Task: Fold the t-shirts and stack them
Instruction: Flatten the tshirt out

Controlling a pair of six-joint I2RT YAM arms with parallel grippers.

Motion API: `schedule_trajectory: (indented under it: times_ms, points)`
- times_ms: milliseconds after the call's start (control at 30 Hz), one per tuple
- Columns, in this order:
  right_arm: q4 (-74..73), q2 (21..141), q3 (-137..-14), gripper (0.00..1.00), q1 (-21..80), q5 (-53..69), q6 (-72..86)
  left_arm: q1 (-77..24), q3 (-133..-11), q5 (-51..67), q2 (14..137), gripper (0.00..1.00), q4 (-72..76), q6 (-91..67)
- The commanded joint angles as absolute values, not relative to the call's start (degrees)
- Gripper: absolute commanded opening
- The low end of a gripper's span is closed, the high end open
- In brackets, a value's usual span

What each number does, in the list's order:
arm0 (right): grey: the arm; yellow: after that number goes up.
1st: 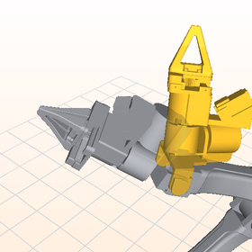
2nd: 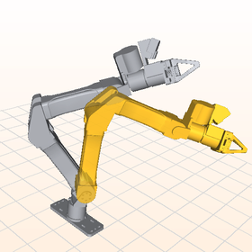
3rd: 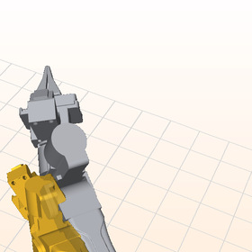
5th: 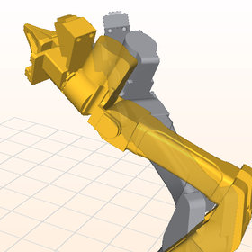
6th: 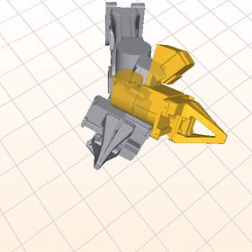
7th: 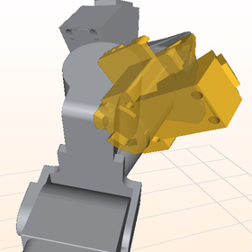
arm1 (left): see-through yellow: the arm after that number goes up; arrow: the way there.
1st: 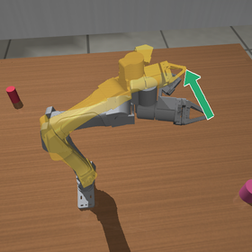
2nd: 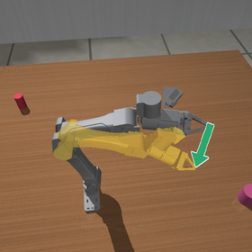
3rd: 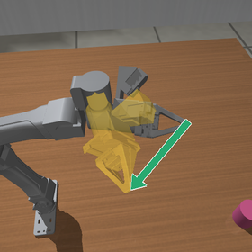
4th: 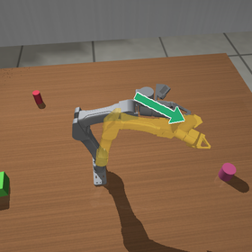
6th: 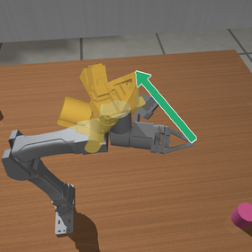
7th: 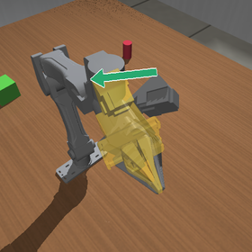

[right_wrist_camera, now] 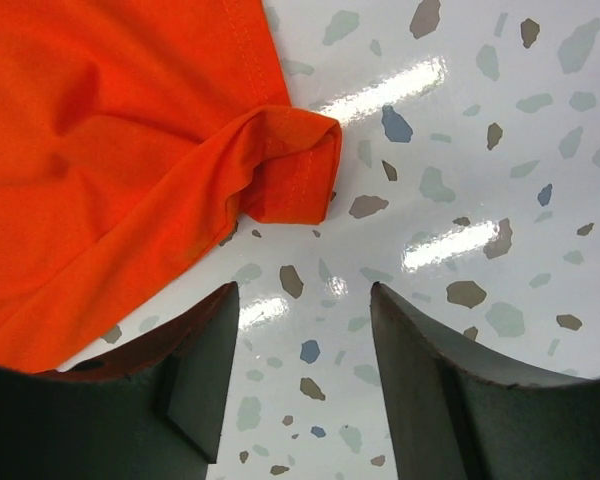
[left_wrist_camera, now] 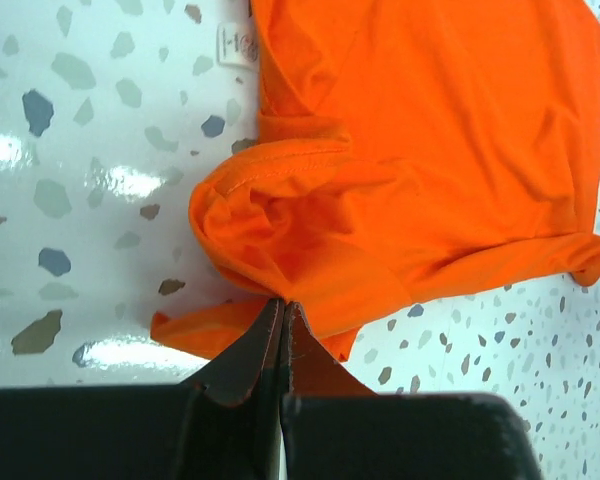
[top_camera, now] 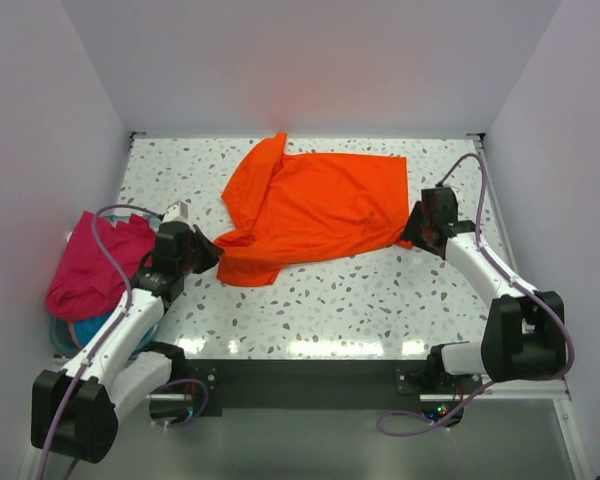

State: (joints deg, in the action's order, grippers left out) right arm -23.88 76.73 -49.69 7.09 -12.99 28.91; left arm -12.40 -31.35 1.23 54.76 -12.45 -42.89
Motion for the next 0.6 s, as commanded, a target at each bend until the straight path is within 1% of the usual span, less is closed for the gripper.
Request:
schedule_trajectory:
  times_ms: [0,67,100,200,300,567]
  points:
    - [-20.9,79.8,-52.2,0.55,6.9,-14.2,30.2,-12.5,-28.2,0.7,52.9,0.0,-15.9,-45.3]
    - [-20.6,81.0,-53.4,0.49,6.9,-13.5,30.8,-12.6,-27.5,1.1,53.5,0.0,-15.0,-45.4]
    - [-20.1,82.1,-53.5,0.42,6.9,-13.4,31.4,-12.6,-27.2,1.1,53.9,0.0,-14.9,-45.4]
    - [-19.0,83.7,-54.1,0.33,6.9,-13.4,32.4,-12.6,-27.1,1.3,54.9,0.0,-14.1,-45.4]
    - [-17.8,85.9,-55.2,0.33,6.9,-13.2,33.6,-12.6,-27.7,1.4,55.3,0.0,-13.4,-44.9]
    - [-15.9,93.7,-59.5,0.36,6.9,-11.6,35.9,-12.5,-30.1,0.6,58.3,0.0,-12.7,-43.3]
